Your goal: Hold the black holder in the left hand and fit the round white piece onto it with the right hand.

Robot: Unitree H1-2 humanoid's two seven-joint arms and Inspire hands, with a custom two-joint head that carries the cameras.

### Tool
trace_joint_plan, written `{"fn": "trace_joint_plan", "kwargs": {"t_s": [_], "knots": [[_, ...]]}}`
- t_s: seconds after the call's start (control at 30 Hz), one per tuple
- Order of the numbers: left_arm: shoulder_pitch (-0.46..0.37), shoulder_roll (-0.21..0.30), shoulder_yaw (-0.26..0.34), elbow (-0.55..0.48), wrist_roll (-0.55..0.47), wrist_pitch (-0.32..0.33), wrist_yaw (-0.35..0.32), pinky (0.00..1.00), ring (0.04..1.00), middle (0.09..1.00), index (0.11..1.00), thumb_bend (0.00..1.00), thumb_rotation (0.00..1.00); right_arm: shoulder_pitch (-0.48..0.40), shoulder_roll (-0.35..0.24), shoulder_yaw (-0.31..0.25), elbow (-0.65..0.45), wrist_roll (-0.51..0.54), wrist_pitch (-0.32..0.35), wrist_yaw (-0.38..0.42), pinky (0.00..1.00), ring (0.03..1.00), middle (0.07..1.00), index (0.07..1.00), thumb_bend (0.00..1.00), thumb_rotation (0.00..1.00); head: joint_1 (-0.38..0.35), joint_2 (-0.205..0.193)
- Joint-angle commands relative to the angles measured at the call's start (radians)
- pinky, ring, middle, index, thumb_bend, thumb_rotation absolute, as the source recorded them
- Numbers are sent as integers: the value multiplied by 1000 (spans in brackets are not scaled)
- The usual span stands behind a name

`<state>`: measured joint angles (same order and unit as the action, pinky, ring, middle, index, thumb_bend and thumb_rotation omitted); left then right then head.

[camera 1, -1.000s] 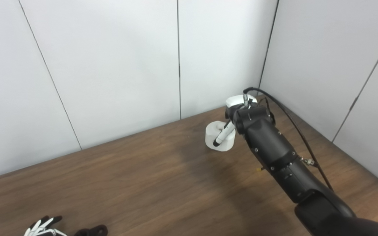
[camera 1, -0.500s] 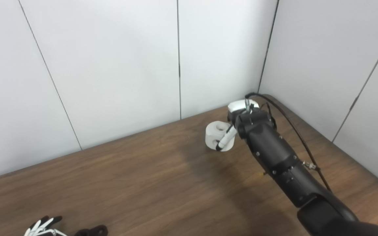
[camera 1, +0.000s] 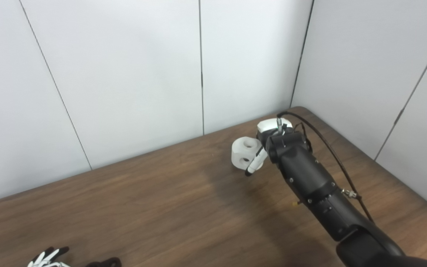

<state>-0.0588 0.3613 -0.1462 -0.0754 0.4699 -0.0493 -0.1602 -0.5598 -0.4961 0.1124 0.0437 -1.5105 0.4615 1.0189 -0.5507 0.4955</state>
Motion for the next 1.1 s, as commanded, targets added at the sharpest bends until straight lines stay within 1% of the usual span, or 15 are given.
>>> {"fn": "trace_joint_plan", "kwargs": {"t_s": [0.0, 0.2, 0.37, 0.5, 0.63, 0.73, 0.8, 0.9, 0.97, 1.07], "knots": [[11, 18, 4, -12, -4, 15, -11, 1000, 989, 899, 482, 512, 32, -35, -27, -2, -7, -3, 0, -30, 829, 903, 925, 913, 1000, 608, 0, 0], [17, 16, 2, -11, -1, 10, -11, 1000, 987, 898, 482, 512, 32, -31, -25, -3, 0, 2, 4, -48, 851, 914, 932, 920, 1000, 597, 4, 2], [21, 15, 1, -15, -1, 6, -9, 1000, 986, 899, 482, 512, 32, -33, -30, 1, 3, 10, 1, -52, 840, 909, 924, 912, 1000, 609, 9, 0], [29, 13, 0, -29, 3, 14, -11, 1000, 987, 898, 482, 512, 32, -32, -29, 1, 11, 21, 4, -68, 866, 915, 924, 910, 1000, 592, 16, 0], [35, 13, 0, -34, 2, 14, -12, 1000, 987, 899, 482, 512, 32, -31, -16, -20, 29, 48, 7, -118, 875, 915, 909, 900, 1000, 552, 20, 5], [37, 13, 0, -35, 6, 14, -9, 1000, 985, 897, 482, 512, 32, -34, -10, -31, 21, 65, 7, -137, 875, 916, 901, 892, 1000, 527, 18, 5], [36, 12, -1, -33, 7, 14, -9, 1000, 985, 895, 482, 512, 32, -40, -8, -34, 15, 71, 7, -132, 870, 915, 896, 890, 1000, 526, 15, 3], [31, 10, -4, -24, 7, 9, -8, 1000, 985, 893, 482, 512, 32, -54, -9, -34, -2, 72, 7, -107, 862, 933, 928, 904, 1000, 520, 16, -3], [28, 9, -6, -19, 9, 8, -8, 1000, 985, 893, 482, 512, 32, -60, -10, -38, -9, 77, 7, -99, 881, 945, 942, 898, 1000, 501, 18, -5], [26, 8, -7, -18, 9, 11, -8, 1000, 985, 893, 482, 512, 32, -66, -15, -37, -19, 79, 7, -87, 902, 954, 954, 910, 1000, 500, 20, -6]]}}
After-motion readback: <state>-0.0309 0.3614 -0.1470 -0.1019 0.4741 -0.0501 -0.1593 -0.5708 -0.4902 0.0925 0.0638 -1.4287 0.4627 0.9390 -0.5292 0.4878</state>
